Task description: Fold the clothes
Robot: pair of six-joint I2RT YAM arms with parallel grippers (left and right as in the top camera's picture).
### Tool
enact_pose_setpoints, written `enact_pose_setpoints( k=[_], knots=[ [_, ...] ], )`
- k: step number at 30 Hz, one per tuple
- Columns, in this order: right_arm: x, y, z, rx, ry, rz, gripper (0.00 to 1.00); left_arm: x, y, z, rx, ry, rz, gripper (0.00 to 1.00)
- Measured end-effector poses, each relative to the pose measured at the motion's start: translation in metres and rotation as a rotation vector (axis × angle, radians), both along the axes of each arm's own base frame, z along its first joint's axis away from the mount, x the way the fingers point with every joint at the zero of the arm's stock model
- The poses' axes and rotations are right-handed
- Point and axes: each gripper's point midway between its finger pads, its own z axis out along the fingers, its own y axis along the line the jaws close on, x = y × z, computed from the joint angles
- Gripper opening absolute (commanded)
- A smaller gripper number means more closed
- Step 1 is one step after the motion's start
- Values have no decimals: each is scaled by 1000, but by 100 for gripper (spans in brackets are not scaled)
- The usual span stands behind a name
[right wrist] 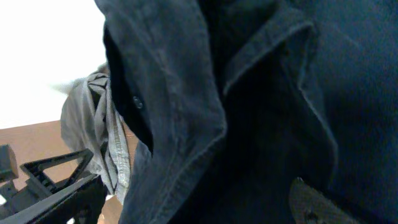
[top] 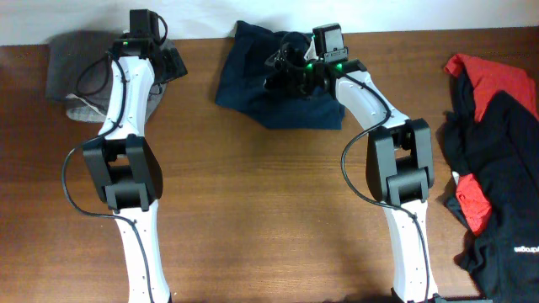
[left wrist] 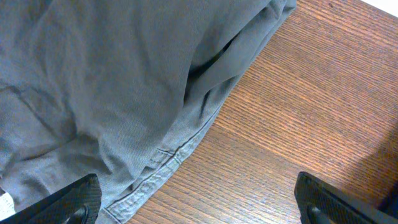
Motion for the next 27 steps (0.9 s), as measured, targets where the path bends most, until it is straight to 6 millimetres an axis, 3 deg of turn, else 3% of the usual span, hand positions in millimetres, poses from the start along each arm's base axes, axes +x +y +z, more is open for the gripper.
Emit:
enact_pose_setpoints(
  k=[7, 15, 20, 27],
  knots=[
    [-1, -1, 6, -19, 8, 8, 98, 0, 0, 0, 0, 0, 0, 99],
    [1, -21, 53, -168, -1, -15, 99, 0, -1, 0, 0, 0, -2, 99],
    [-6, -29, 40, -223, 43, -24, 99, 0, -2, 1, 0, -1, -3, 99],
    [-1, -21, 13, -219, 54, -8, 99, 0, -2, 1, 0, -2, -3, 99]
  ],
)
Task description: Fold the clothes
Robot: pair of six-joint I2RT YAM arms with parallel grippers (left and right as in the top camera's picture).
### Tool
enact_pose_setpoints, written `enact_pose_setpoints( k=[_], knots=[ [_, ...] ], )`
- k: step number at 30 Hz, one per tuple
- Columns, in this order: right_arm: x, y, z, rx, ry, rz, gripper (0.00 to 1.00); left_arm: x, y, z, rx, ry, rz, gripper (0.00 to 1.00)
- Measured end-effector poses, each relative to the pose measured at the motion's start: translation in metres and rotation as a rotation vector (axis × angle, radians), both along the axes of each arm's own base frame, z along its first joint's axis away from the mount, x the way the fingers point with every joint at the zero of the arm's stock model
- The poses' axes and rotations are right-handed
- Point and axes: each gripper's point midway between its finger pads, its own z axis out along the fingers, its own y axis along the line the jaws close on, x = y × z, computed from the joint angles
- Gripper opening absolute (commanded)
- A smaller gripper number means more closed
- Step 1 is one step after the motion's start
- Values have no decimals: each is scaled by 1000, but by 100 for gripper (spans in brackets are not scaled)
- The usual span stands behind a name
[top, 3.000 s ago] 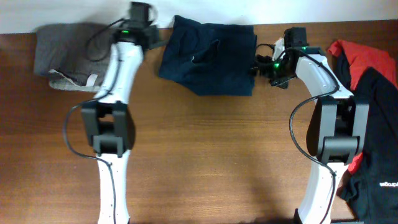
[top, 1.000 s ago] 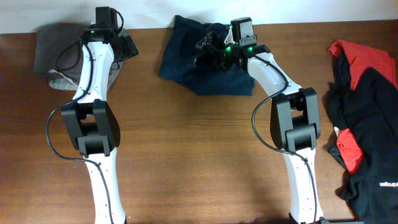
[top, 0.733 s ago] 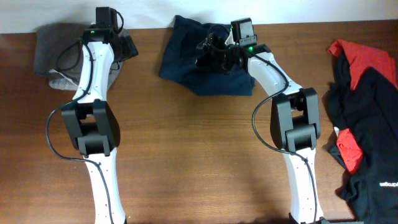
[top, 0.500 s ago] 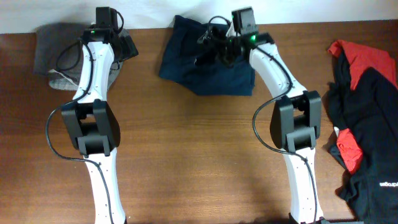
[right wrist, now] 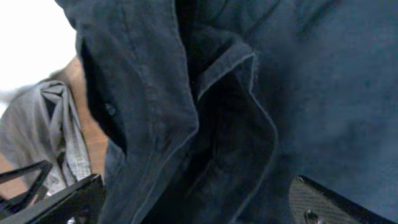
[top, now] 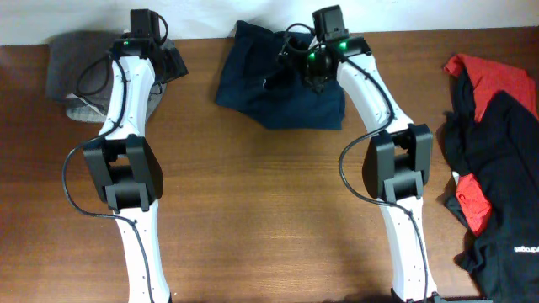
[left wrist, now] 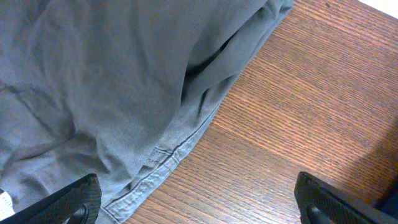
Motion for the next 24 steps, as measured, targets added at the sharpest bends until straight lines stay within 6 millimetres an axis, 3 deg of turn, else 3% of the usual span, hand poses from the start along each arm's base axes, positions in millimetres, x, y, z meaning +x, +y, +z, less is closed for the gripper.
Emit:
enact_pose_setpoints(
  k=[4, 9, 17, 24],
  knots=[
    [-5, 14, -13, 19, 34, 5, 98, 0, 0, 0, 0, 0, 0, 99],
    [-5, 27, -11, 46, 29, 8, 99, 0, 0, 0, 0, 0, 0, 99],
    [-1, 32, -9, 84, 35, -28, 99, 0, 0, 0, 0, 0, 0, 99],
    [-5, 37, -38, 81, 90, -37, 98, 0, 0, 0, 0, 1, 0, 99]
  ],
)
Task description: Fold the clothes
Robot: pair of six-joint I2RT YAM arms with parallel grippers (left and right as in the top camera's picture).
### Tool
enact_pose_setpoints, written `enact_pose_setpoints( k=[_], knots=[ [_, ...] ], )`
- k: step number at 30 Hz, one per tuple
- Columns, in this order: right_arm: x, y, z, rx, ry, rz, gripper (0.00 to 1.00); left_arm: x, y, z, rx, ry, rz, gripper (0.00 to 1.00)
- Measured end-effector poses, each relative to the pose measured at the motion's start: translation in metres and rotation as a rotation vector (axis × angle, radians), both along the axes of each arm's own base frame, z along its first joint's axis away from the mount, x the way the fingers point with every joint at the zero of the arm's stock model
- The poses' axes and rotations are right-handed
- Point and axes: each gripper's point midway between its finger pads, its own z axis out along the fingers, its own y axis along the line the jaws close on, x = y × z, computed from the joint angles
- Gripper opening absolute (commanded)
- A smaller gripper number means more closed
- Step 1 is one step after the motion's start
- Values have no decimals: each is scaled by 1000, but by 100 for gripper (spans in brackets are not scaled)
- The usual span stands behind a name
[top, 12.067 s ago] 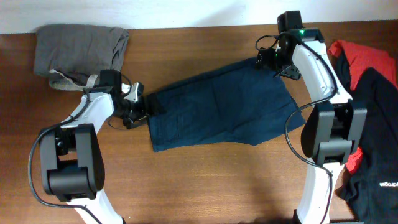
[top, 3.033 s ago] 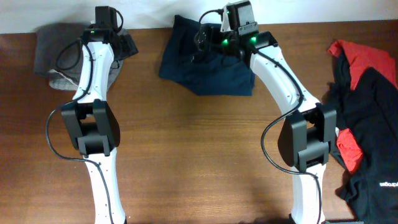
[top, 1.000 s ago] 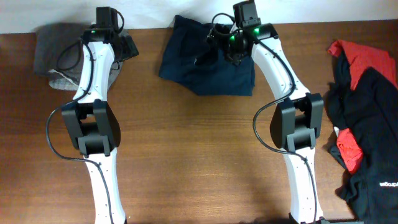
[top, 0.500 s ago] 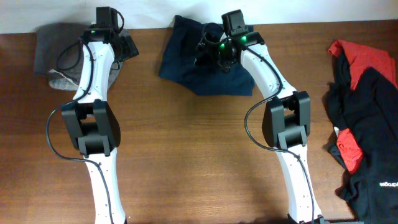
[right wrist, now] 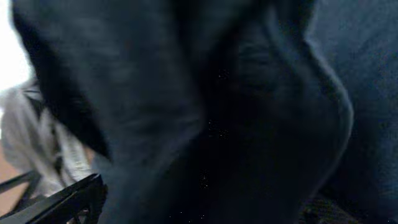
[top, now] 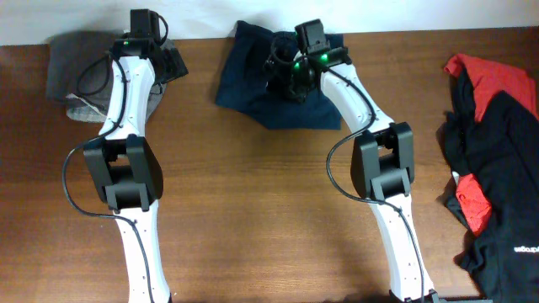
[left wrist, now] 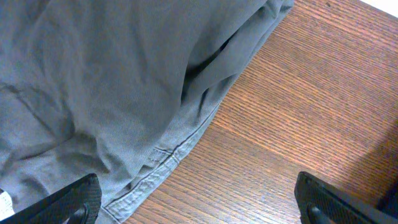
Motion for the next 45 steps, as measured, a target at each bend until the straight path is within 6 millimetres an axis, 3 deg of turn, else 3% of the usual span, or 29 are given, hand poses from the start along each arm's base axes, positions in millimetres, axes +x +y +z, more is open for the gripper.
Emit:
enact_pose_setpoints(
  k=[7, 14, 18, 31, 45],
  knots=[
    [-8, -13, -10, -97, 22, 20, 98, 0, 0, 0, 0, 1, 0, 99],
    [0, -25, 14, -151, -35, 32, 98, -1, 0, 0, 0, 3, 0, 99],
    [0, -25, 15, -152, -41, 43, 99, -1, 0, 0, 0, 3, 0, 99],
    [-3, 6, 22, -102, -58, 56, 99, -2, 0, -1, 0, 11, 0, 99],
    [5, 11, 26, -73, -87, 34, 99, -3, 0, -2, 0, 14, 0, 99]
  ],
)
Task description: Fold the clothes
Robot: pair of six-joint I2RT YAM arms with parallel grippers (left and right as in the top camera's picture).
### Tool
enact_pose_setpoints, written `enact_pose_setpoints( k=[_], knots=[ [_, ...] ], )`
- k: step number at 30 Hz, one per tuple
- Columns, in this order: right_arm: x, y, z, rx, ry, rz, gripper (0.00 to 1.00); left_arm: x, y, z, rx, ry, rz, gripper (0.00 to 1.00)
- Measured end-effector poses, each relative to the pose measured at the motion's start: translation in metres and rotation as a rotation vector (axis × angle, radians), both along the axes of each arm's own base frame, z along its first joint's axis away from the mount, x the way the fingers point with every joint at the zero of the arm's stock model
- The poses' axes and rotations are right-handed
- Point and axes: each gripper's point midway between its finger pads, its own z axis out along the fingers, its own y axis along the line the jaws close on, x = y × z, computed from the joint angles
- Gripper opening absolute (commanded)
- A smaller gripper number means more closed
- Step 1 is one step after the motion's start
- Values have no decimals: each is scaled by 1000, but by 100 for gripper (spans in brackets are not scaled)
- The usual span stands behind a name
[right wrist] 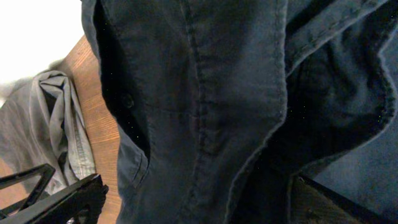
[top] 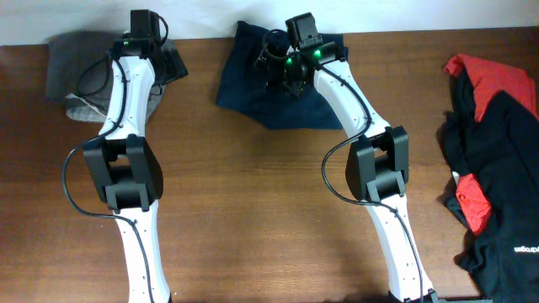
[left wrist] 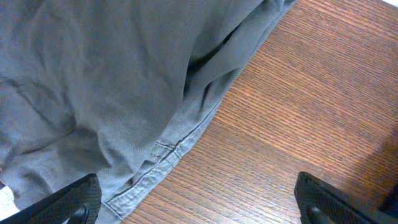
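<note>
A crumpled navy button shirt (top: 274,93) lies at the table's far middle. My right gripper (top: 282,63) is down on its upper part. In the right wrist view the shirt's button placket (right wrist: 205,106) fills the frame, and my right gripper (right wrist: 196,208) stands open with navy cloth lying between its wide-apart fingers (right wrist: 62,202). A grey garment (top: 72,71) lies bunched at the far left. My left gripper (top: 171,61) hovers at its right edge. In the left wrist view my left gripper (left wrist: 196,202) is open over bare wood, with the grey garment's hem (left wrist: 155,158) beside its left finger.
A heap of red and black clothes (top: 493,143) lies along the right edge of the table (top: 269,210). The table's far edge meets a white wall just behind both garments. The grey garment (right wrist: 56,124) also shows past the navy shirt in the right wrist view.
My right gripper has shifted a little to the left over the navy shirt; its view went from dark blurred cloth to a clear sight of the button placket. The left arm has not moved.
My right gripper was open at the navy shirt's upper right, among its folds. Then it sat slightly further back, then further left and close against the cloth, and now further left again. The shirt's outline stayed about the same. My left gripper stayed open beside the grey garment throughout.
</note>
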Motion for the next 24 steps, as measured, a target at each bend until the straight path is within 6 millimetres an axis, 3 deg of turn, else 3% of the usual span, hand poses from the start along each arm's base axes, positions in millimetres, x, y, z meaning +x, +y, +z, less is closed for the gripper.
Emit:
enact_pose_setpoints(
  k=[9, 13, 18, 24],
  knots=[
    [2, 0, -19, -3, 7, 0, 96, -2, 0, -1, 0, 9, 0, 99],
    [2, -1, -25, -12, 13, -9, 75, -2, 0, -1, 0, 11, 0, 99],
    [5, -5, -26, -39, -5, -7, 39, -2, 0, -1, 0, 11, 0, 99],
    [3, -13, -32, -105, -17, 12, 10, -2, 0, -1, 0, 11, 0, 99]
  ],
)
